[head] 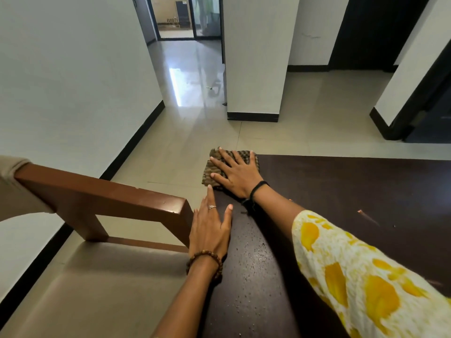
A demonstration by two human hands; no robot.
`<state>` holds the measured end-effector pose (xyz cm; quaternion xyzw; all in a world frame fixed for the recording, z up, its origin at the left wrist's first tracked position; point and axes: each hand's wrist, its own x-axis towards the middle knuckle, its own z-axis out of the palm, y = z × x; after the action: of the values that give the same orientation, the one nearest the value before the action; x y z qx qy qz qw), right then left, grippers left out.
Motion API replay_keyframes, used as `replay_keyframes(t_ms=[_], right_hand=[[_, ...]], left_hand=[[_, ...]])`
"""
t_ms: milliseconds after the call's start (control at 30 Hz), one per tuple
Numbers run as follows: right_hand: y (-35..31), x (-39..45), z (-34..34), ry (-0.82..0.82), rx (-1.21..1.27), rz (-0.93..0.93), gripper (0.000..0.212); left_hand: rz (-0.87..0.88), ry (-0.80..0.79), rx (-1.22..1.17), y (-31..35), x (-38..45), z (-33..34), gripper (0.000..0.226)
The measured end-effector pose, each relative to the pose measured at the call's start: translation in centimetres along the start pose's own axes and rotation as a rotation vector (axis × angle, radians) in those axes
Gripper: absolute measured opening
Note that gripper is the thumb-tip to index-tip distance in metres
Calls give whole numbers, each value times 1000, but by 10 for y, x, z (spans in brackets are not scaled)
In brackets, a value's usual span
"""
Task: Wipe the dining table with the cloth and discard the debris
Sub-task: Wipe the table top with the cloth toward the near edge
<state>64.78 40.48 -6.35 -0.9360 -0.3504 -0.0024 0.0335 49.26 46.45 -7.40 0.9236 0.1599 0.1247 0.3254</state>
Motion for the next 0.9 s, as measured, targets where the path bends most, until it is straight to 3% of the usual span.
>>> replay_keyframes(t_ms=[300, 633, 767, 900], right_hand=[[14, 2, -4, -18, 38, 119, 58], [137, -73, -17, 1, 51, 452, 58], [121, -76, -22, -18, 67, 528, 59], [77, -71, -18, -25, 56, 420, 59]], left_hand=[[-9, -53, 19, 5, 0, -3, 68], [-82, -102, 36, 2, 2, 0, 75], [-19, -59, 108, 1, 2, 1, 69], [27, -50, 186, 3, 3, 2, 67]])
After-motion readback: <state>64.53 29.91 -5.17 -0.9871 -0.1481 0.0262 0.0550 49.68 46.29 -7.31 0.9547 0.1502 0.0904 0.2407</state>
